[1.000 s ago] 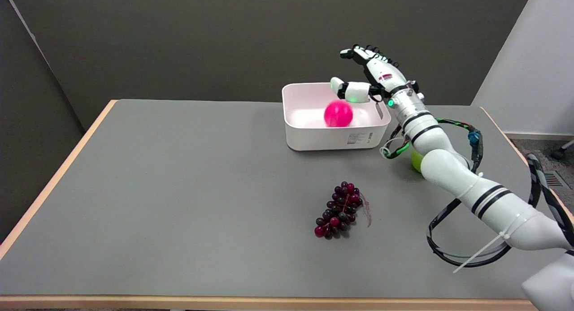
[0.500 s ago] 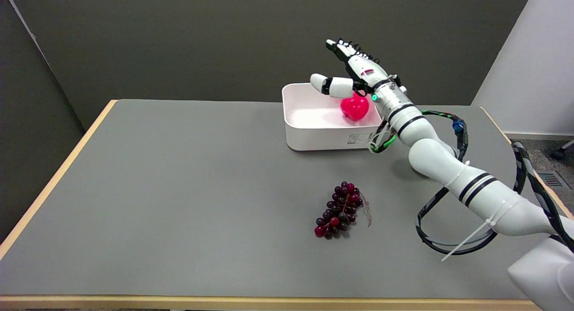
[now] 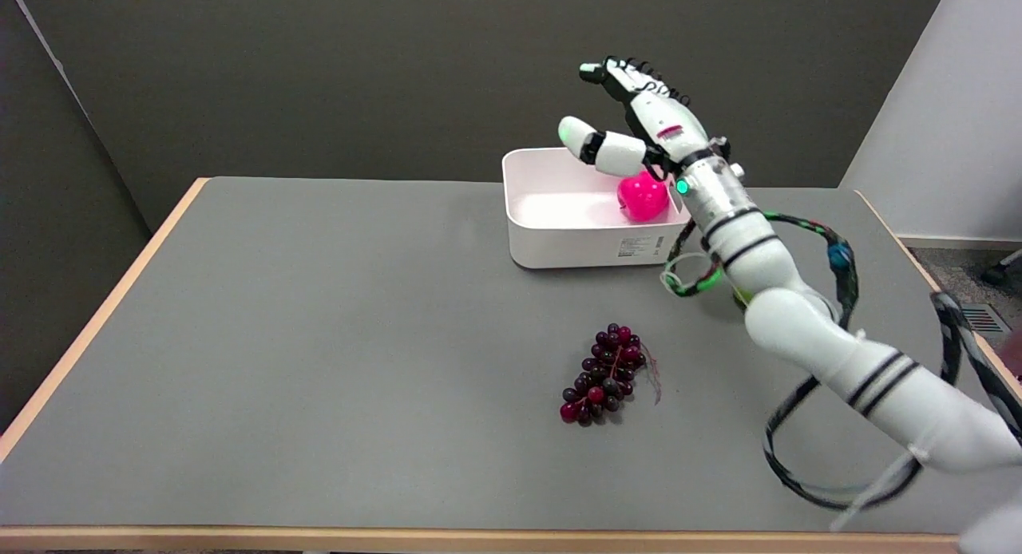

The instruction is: Place the red apple into the white box.

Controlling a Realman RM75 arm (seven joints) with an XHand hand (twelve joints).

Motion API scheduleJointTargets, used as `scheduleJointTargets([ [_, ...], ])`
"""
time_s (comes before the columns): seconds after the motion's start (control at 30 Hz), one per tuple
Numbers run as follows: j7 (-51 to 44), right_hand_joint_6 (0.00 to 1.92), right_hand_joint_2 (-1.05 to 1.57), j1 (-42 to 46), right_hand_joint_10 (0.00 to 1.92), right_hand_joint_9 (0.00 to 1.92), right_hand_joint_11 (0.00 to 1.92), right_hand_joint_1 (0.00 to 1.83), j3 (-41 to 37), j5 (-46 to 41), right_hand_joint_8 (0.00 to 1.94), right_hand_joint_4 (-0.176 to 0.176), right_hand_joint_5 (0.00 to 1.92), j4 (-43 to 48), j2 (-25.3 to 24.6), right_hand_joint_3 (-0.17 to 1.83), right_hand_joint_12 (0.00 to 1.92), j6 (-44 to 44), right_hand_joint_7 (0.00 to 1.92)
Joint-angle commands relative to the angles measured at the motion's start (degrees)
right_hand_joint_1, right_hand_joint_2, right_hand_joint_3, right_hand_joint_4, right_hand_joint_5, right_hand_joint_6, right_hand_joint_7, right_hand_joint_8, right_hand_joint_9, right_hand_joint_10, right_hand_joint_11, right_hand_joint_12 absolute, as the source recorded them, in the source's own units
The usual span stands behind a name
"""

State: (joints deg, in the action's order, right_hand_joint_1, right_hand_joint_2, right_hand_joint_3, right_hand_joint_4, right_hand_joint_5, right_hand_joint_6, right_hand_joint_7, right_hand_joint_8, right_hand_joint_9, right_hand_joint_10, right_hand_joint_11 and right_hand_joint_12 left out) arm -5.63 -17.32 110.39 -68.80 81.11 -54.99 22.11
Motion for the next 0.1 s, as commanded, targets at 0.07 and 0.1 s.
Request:
scheduleJointTargets([
  [0.07,0.5,0.52,0.6,27.3,0.58,0.07,0.0,0.11,-3.3,5.1,0.38,0.079,0.24,22.2,5.9,0.98,1.02,21.0,0.3],
  [0.1,0.9,0.52,0.6,27.8,0.58,0.07,0.0,0.11,-2.8,6.3,0.38,0.08,0.24,22.2,5.6,0.98,1.02,21.8,0.3],
])
